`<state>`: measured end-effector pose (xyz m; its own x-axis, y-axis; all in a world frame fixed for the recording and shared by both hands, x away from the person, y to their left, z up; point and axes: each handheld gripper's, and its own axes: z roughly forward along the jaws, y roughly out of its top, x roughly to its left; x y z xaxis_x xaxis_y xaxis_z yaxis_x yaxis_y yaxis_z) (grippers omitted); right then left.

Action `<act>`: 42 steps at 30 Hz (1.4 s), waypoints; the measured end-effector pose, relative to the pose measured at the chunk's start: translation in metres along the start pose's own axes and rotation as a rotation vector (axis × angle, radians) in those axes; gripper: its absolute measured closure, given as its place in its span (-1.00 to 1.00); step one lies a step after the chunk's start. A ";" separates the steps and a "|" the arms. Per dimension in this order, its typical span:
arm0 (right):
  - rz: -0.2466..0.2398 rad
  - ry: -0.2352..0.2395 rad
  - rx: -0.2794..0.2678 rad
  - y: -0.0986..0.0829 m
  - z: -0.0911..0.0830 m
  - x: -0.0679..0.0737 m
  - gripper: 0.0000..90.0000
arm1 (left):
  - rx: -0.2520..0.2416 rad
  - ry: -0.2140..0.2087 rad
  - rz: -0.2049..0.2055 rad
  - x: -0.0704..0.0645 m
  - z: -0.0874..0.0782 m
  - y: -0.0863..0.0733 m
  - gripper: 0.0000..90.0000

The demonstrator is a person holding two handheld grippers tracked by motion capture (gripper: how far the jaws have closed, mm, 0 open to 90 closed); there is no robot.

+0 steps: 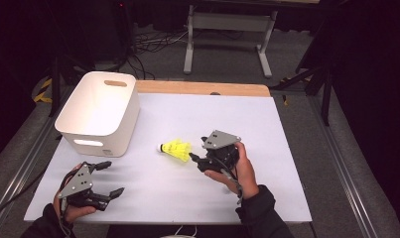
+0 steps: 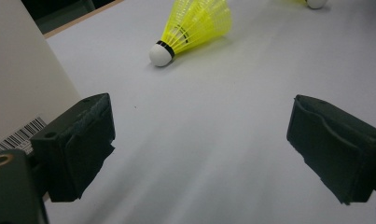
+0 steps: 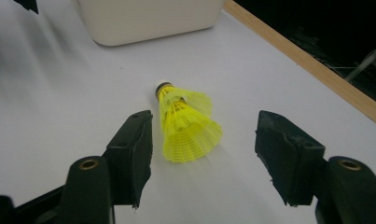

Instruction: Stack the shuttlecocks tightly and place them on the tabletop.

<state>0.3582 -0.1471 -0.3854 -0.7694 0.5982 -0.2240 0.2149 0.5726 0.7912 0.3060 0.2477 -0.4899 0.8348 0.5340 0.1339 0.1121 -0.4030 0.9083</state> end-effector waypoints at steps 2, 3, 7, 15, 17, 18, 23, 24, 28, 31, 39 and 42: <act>-0.014 -0.014 -0.008 -0.005 -0.008 -0.003 -0.21 | 0.005 -0.001 0.003 0.000 0.000 0.000 -0.81; -0.028 -0.019 -0.010 -0.007 -0.011 -0.004 -0.23 | 0.008 -0.002 0.010 -0.001 0.000 0.001 -0.81; -0.047 -0.042 -0.016 -0.017 -0.020 -0.011 -0.30 | 0.008 -0.001 0.008 0.000 0.001 0.000 -0.81; -0.029 -0.063 -0.028 -0.037 -0.039 -0.026 -0.42 | 0.014 -0.002 0.011 -0.001 0.002 0.000 -0.81; -0.030 -0.065 -0.034 -0.042 -0.044 -0.029 -0.45 | 0.014 -0.002 0.010 -0.001 0.002 0.000 -0.81; -0.027 -0.066 -0.037 -0.044 -0.047 -0.031 -0.47 | 0.016 -0.003 0.010 -0.001 0.002 0.000 -0.82; -0.005 -0.058 -0.059 -0.059 -0.060 -0.039 -0.55 | 0.022 0.002 0.016 0.000 0.003 0.000 -0.82; -0.005 -0.058 -0.057 -0.062 -0.061 -0.041 -0.59 | 0.022 0.003 0.014 0.000 0.003 0.000 -0.82; 0.007 -0.055 -0.048 -0.075 -0.067 -0.045 -0.62 | 0.024 0.004 0.014 0.000 0.003 0.000 -0.82; 0.010 -0.043 -0.031 -0.082 -0.069 -0.048 -0.61 | 0.022 0.007 0.012 0.000 0.003 0.000 -0.82; 0.029 0.016 0.026 -0.104 -0.075 -0.051 -0.60 | 0.025 0.008 0.009 0.000 0.004 0.000 -0.82; 0.048 0.051 0.040 -0.112 -0.074 -0.053 -0.59 | 0.028 0.008 0.010 0.000 0.004 0.000 -0.82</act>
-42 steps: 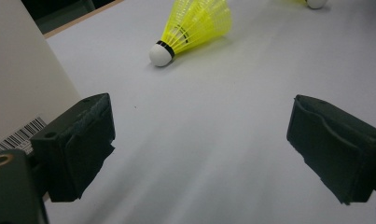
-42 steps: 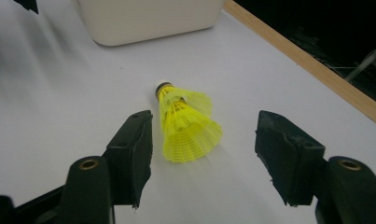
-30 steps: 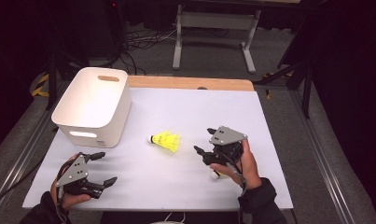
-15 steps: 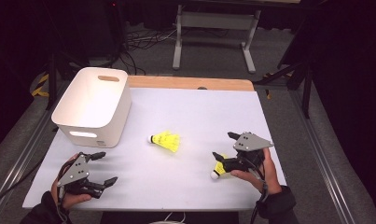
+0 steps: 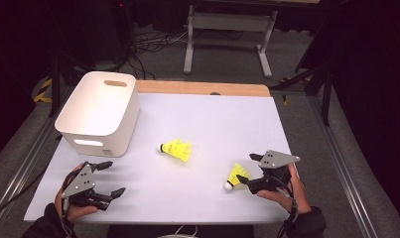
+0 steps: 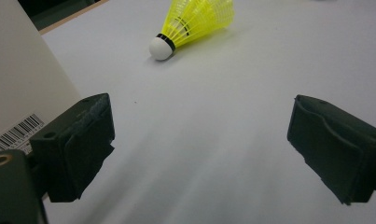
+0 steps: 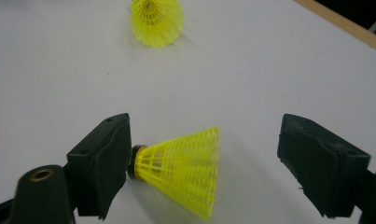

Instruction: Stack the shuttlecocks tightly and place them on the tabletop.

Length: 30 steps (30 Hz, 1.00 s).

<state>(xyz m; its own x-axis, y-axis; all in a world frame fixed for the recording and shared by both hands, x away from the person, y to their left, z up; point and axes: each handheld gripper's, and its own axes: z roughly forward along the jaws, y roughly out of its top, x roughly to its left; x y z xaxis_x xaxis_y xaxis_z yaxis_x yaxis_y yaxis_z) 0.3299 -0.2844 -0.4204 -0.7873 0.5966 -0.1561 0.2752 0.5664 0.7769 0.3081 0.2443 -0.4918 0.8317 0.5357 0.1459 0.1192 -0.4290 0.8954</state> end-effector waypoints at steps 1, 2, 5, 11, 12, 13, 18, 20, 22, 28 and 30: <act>-0.003 0.005 0.010 -0.003 0.001 0.000 -0.59 | 0.001 0.001 0.001 0.000 0.000 0.000 -0.82; -0.003 0.011 0.021 -0.005 0.002 0.000 -0.58 | 0.000 0.001 0.000 0.000 0.000 0.000 -0.82; -0.006 0.023 0.050 -0.011 0.006 0.001 -0.58 | 0.000 0.003 0.000 0.000 0.000 0.000 -0.82; 0.006 0.047 0.069 -0.022 0.009 -0.001 -0.55 | 0.003 0.004 0.003 0.000 0.000 0.000 -0.82; 0.007 0.050 0.075 -0.024 0.011 -0.001 -0.54 | 0.003 0.003 0.004 0.001 0.000 0.000 -0.82; 0.008 0.056 0.084 -0.025 0.012 -0.002 -0.53 | 0.003 0.003 0.004 0.001 0.000 0.000 -0.82; -0.005 0.087 0.121 -0.030 0.020 -0.001 -0.45 | 0.004 0.003 0.004 0.001 0.000 -0.001 -0.82; -0.018 0.091 0.138 -0.031 0.022 -0.001 -0.42 | 0.005 0.001 0.005 0.000 -0.001 0.000 -0.82; -0.025 0.104 0.148 -0.033 0.024 0.000 -0.36 | 0.008 0.001 0.008 0.000 -0.001 0.000 -0.82; -0.041 0.127 0.148 -0.033 0.022 0.000 -0.13 | 0.011 0.002 0.011 -0.001 -0.001 0.000 -0.82; -0.047 0.135 0.153 -0.034 0.022 0.000 -0.06 | 0.012 0.001 0.012 -0.001 -0.001 0.000 -0.82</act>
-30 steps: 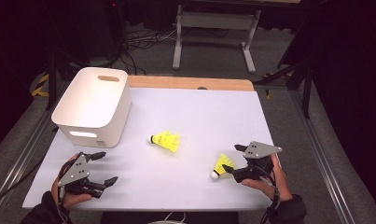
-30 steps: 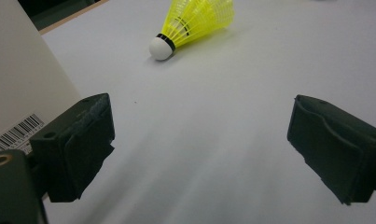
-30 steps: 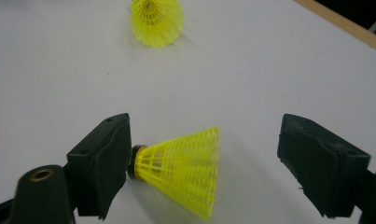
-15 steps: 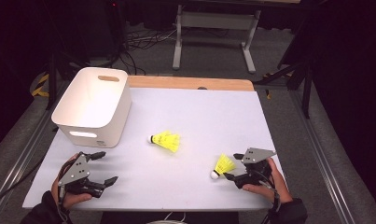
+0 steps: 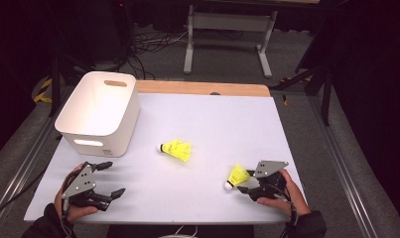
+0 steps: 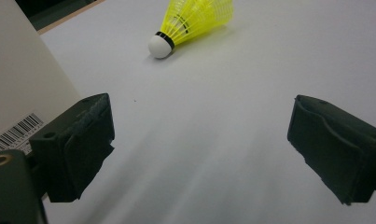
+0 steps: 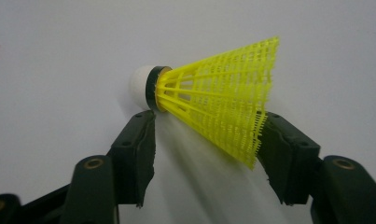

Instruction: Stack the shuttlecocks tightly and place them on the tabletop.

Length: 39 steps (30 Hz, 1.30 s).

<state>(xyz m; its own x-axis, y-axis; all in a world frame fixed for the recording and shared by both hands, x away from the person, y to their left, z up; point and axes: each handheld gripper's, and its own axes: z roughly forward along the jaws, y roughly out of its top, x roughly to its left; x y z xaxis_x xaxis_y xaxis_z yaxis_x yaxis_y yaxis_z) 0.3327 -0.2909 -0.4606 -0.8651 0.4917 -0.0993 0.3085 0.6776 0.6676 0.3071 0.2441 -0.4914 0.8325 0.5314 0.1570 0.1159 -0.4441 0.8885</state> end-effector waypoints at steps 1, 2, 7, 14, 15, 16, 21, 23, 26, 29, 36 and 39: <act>-0.002 0.004 -0.001 0.000 0.000 0.000 0.00 | -0.001 0.000 -0.001 0.000 0.000 0.000 -0.82; -0.001 0.005 0.000 -0.001 0.000 -0.001 0.05 | -0.001 0.001 -0.001 0.000 0.000 0.000 -0.82; -0.012 0.009 0.000 -0.001 -0.001 -0.001 0.34 | 0.005 0.002 0.000 0.000 0.000 0.000 -0.82; -0.054 0.042 -0.002 -0.001 -0.004 0.002 0.79 | 0.008 0.002 0.002 0.000 0.001 0.000 -0.82; -0.060 0.045 -0.003 -0.001 -0.004 0.002 0.85 | 0.009 0.001 0.002 0.000 0.001 0.000 -0.82; -0.069 0.056 -0.008 -0.001 -0.005 0.003 0.92 | 0.010 0.001 0.001 0.000 0.001 0.000 -0.82; -0.088 0.074 -0.029 0.001 -0.008 0.005 0.98 | 0.009 0.001 0.002 -0.001 0.001 0.000 -0.82; -0.088 0.065 -0.040 0.002 -0.008 0.005 0.98 | 0.007 0.001 0.001 -0.001 0.001 0.000 -0.82; -0.083 0.055 -0.072 0.003 -0.011 0.005 0.99 | 0.006 0.001 -0.001 -0.001 0.001 0.000 -0.82; -0.073 0.035 -0.102 0.004 -0.014 0.005 0.99 | 0.008 0.001 0.000 -0.001 0.001 0.000 -0.82; -0.050 -0.014 -0.148 0.004 -0.018 0.002 0.99 | 0.008 -0.001 0.000 -0.001 0.001 0.000 -0.82; -0.041 -0.033 -0.165 0.004 -0.019 0.002 0.99 | 0.006 -0.001 0.000 -0.001 0.001 0.000 -0.82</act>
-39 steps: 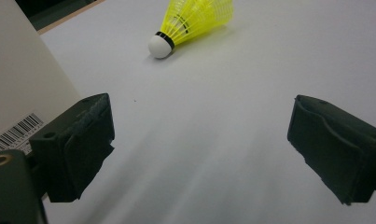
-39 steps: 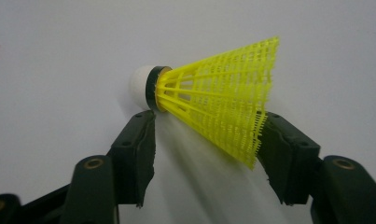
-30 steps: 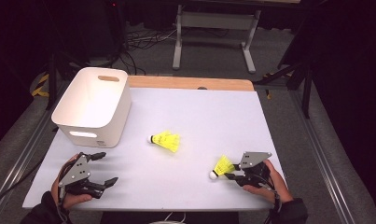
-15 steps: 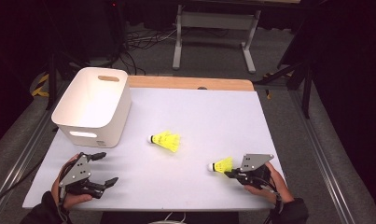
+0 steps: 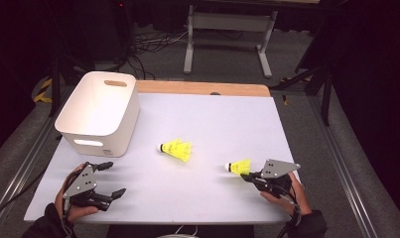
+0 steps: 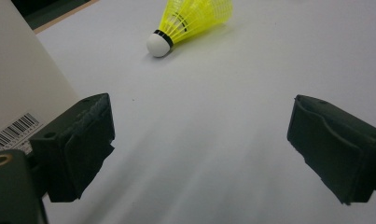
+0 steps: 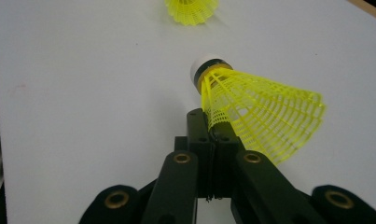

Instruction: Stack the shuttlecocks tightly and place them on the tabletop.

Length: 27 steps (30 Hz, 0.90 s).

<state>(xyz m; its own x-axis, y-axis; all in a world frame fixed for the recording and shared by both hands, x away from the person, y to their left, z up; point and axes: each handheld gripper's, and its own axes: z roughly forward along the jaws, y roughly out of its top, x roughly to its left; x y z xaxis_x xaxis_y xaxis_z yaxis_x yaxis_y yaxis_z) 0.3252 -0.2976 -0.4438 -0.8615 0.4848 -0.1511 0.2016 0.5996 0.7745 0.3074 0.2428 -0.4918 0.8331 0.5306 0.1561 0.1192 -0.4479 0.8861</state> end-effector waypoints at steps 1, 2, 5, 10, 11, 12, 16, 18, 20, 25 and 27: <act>0.003 -0.008 -0.005 0.000 -0.001 0.000 0.99 | 0.000 0.001 0.001 0.000 0.000 0.000 -0.82; 0.006 -0.012 -0.009 0.000 -0.001 -0.001 0.99 | -0.001 0.001 0.000 0.000 0.000 0.000 -0.82; 0.009 -0.030 -0.016 0.000 -0.002 -0.001 0.99 | -0.003 -0.001 0.001 0.000 -0.001 0.000 -0.82; 0.012 -0.047 -0.029 0.001 -0.003 -0.001 0.99 | -0.003 0.001 0.003 0.000 -0.001 0.000 -0.82; 0.015 -0.054 -0.034 0.002 -0.003 -0.002 0.99 | -0.005 0.002 0.004 0.000 -0.001 0.000 -0.82; 0.016 -0.056 -0.036 0.002 -0.003 -0.002 0.99 | -0.005 0.002 0.003 0.000 0.000 0.000 -0.82; 0.022 -0.067 -0.045 0.003 -0.002 -0.002 0.99 | -0.004 0.002 0.003 0.000 -0.001 0.000 -0.82; 0.024 -0.074 -0.050 0.004 0.000 -0.002 0.99 | -0.005 0.002 0.004 0.000 -0.001 0.000 -0.82; 0.022 -0.076 -0.050 0.005 0.001 -0.002 0.99 | -0.005 0.002 0.002 0.000 -0.001 0.000 -0.82; 0.024 -0.077 -0.058 0.007 0.004 -0.002 0.99 | -0.007 0.001 0.003 0.000 -0.001 0.000 -0.82; 0.020 -0.077 -0.054 0.008 0.005 -0.001 0.99 | -0.007 0.001 0.003 0.000 -0.001 0.000 -0.82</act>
<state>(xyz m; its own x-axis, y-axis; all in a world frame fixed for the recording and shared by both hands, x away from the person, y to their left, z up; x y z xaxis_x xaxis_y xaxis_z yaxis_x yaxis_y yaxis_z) 0.3303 -0.2903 -0.4409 -0.8188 0.5451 -0.1798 0.1914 0.5546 0.8098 0.3073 0.2434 -0.4912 0.8329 0.5301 0.1589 0.1131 -0.4441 0.8888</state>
